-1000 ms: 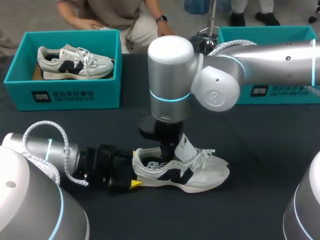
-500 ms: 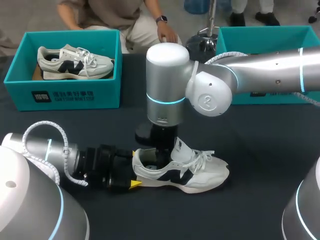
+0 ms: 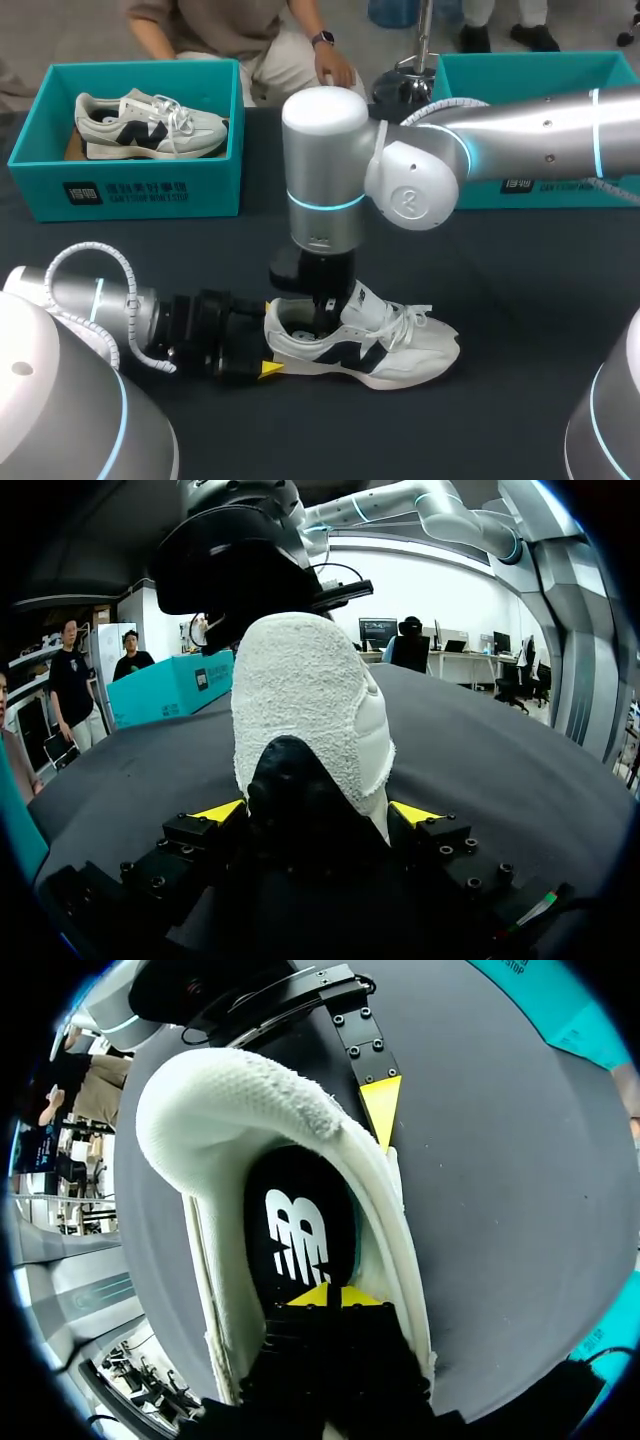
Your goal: Take the shoe out of the shoebox, open the shoe tongue, remove and reinsert the insole, then place the shoe into the shoebox
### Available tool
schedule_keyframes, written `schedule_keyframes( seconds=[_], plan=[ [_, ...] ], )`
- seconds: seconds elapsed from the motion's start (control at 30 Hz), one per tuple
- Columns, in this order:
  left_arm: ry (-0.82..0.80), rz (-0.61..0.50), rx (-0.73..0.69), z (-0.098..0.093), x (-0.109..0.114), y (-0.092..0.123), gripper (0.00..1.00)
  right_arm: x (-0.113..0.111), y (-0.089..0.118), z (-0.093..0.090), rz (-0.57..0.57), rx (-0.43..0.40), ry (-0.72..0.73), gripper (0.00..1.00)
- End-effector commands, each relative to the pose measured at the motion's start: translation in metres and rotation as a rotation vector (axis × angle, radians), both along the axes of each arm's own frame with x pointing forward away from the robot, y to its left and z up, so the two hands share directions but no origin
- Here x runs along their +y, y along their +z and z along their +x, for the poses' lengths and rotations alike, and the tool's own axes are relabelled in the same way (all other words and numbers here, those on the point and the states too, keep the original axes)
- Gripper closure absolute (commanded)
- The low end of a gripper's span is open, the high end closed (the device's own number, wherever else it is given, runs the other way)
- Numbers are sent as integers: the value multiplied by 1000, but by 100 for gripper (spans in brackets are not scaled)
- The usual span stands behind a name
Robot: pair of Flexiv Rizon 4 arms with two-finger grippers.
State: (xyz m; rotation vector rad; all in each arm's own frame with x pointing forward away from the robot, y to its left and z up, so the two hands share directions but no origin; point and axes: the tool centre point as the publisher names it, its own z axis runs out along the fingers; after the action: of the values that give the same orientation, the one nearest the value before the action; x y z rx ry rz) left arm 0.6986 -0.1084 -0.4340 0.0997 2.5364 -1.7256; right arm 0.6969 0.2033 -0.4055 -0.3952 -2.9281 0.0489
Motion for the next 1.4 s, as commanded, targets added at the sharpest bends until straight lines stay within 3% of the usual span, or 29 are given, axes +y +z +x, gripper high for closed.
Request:
schedule_keyframes(
  seconds=[0.03,0.37,0.97,1.4],
  plan=[
    [4,3,-1,0,-1,-4,100,-2,4,-7,-4,-11,1,100],
    [4,3,-1,0,-1,-4,100,-3,26,-6,-23,-32,4,100],
    [4,3,-1,0,-1,-4,100,-26,78,2,-70,-134,-37,100],
    [4,3,-1,0,-1,-4,100,-14,69,12,-32,-120,-19,100]
  ],
)
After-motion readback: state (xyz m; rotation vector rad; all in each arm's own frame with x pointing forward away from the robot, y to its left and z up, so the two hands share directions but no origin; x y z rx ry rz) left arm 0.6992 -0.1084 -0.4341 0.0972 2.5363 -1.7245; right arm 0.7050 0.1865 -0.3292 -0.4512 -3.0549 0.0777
